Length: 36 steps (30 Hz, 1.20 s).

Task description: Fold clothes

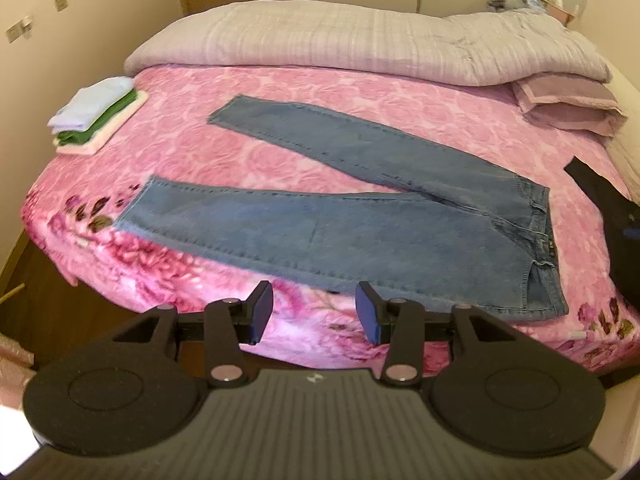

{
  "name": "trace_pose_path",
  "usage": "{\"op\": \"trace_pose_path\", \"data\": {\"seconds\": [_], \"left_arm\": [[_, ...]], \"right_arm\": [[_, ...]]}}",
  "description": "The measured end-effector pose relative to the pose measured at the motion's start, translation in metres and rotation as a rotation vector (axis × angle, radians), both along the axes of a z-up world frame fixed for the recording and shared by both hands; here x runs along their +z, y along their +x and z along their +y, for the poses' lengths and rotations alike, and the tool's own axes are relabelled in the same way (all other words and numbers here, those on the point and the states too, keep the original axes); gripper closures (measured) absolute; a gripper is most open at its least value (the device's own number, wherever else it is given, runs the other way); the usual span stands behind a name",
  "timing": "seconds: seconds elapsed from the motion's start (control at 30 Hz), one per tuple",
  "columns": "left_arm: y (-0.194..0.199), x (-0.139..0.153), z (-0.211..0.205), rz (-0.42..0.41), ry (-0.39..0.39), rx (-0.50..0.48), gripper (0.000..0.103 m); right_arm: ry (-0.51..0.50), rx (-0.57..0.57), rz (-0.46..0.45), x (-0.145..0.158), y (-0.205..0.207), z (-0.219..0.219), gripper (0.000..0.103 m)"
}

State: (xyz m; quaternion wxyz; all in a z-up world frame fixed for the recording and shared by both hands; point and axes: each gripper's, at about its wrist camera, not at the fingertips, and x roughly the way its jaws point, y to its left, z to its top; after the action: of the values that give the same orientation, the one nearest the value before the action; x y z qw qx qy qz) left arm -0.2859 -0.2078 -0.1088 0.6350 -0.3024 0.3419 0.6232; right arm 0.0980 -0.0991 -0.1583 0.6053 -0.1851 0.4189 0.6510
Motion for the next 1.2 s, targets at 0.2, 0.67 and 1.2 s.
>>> {"op": "trace_pose_path", "data": {"seconds": [0.2,0.67,1.2], "left_arm": [[0.022,-0.002,0.019,-0.012,0.020,-0.047,0.062],[-0.023,-0.045,0.112,-0.038,-0.059,-0.092,0.062],[0.006,-0.128,0.355,-0.125,-0.186,-0.572,0.062]], "right_arm": [[-0.163,0.095,-0.247,-0.002,-0.012,0.070,0.066],[-0.171,-0.015,-0.141,-0.046,-0.075,0.020,0.066],[-0.198,-0.152,-0.223,-0.091,-0.118,0.134,0.066]]}}
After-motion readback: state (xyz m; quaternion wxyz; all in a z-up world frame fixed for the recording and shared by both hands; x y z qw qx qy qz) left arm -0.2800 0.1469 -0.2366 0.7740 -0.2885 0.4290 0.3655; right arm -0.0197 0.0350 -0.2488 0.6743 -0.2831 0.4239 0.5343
